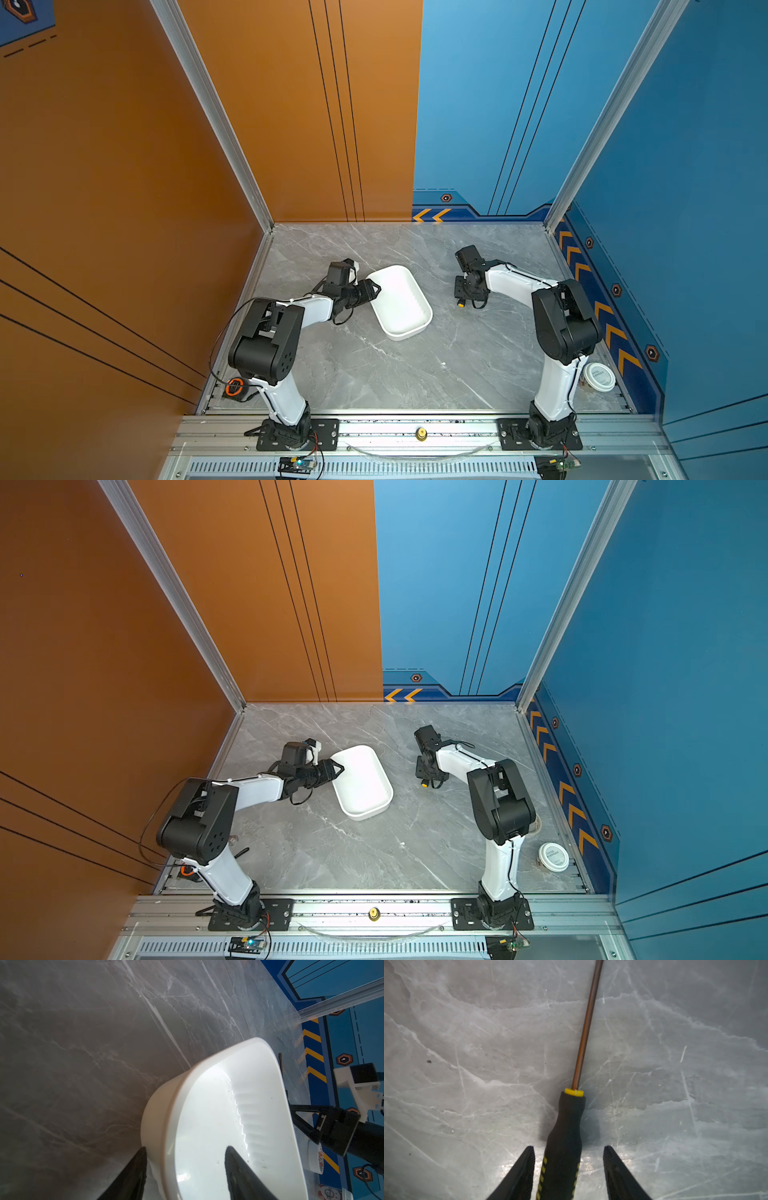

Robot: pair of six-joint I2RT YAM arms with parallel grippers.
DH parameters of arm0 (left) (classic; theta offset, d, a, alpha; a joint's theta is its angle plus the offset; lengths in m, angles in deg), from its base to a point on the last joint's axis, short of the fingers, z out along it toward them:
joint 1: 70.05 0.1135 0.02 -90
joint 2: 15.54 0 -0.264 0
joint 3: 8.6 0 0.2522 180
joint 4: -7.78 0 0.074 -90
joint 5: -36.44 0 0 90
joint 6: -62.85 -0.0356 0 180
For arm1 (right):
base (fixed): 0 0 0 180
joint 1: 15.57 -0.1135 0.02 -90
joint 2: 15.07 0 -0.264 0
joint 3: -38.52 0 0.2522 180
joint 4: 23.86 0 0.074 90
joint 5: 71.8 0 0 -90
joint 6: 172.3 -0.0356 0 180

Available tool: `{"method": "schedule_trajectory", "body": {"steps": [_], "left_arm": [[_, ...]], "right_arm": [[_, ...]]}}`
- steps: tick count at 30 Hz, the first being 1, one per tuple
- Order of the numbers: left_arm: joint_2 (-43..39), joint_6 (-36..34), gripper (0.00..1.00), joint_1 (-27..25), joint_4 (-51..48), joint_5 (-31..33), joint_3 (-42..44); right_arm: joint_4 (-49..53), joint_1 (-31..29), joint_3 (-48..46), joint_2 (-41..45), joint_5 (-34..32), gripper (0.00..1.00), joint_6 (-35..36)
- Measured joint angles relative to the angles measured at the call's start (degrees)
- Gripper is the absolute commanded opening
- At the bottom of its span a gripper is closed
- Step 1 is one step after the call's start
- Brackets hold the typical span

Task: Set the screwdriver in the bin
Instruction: 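Close the right gripper on the screwdriver handle while the left gripper nudges the bin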

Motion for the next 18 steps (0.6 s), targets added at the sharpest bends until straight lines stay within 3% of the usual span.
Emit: {"method": "schedule_trajectory", "body": {"steps": [18], "left_arm": [[5.16, 1.55, 0.63, -3.23, 3.3, -3.1, -7.67]], "right_arm": [[0.04, 1.25, -0.02, 0.0, 0.02, 0.5, 0.02]]}}
